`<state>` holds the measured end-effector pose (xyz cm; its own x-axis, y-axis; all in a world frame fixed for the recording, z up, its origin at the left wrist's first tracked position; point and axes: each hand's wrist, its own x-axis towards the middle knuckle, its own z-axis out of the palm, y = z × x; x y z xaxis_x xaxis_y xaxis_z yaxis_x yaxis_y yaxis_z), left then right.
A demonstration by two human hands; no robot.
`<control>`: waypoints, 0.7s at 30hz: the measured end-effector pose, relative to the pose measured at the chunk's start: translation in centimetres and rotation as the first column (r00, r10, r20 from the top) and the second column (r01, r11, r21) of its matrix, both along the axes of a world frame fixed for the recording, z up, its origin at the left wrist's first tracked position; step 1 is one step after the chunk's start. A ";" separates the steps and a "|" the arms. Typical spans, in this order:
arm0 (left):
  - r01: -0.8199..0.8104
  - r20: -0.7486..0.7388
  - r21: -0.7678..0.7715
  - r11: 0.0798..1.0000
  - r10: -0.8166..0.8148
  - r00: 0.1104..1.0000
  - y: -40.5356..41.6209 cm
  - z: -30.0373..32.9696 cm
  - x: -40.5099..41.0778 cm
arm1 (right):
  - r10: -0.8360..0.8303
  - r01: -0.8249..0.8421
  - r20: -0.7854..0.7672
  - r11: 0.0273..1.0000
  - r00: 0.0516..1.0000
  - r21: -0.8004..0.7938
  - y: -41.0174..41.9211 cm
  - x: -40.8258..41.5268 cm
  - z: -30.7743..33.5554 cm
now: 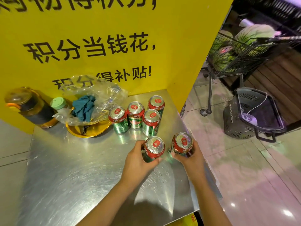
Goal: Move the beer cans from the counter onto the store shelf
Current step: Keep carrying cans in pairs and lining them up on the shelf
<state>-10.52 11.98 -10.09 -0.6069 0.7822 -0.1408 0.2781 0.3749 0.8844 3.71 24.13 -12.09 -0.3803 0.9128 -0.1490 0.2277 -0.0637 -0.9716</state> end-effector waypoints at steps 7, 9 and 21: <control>-0.085 0.095 0.046 0.995 0.081 0.992 -5.5 1.6 -1.1 | 0.039 -0.039 0.037 0.999 0.999 -0.007 -5.0 -0.2 2.4; -0.125 0.101 0.068 0.990 0.117 0.988 -7.5 2.7 -1.7 | 0.061 -0.061 0.038 0.998 0.997 -0.004 -7.0 -0.8 3.3; -0.339 0.242 0.189 0.922 0.291 0.926 -29.4 8.4 -5.8 | 0.321 -0.326 -0.068 0.943 0.945 -0.069 -23.8 -6.5 8.7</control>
<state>-16.31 -17.38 -1.72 -0.8032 0.5807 -0.1332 -0.0182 0.1995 0.9797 -2.79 0.36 -3.37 -0.6628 0.7255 -0.1853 0.1951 -0.0716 -0.9782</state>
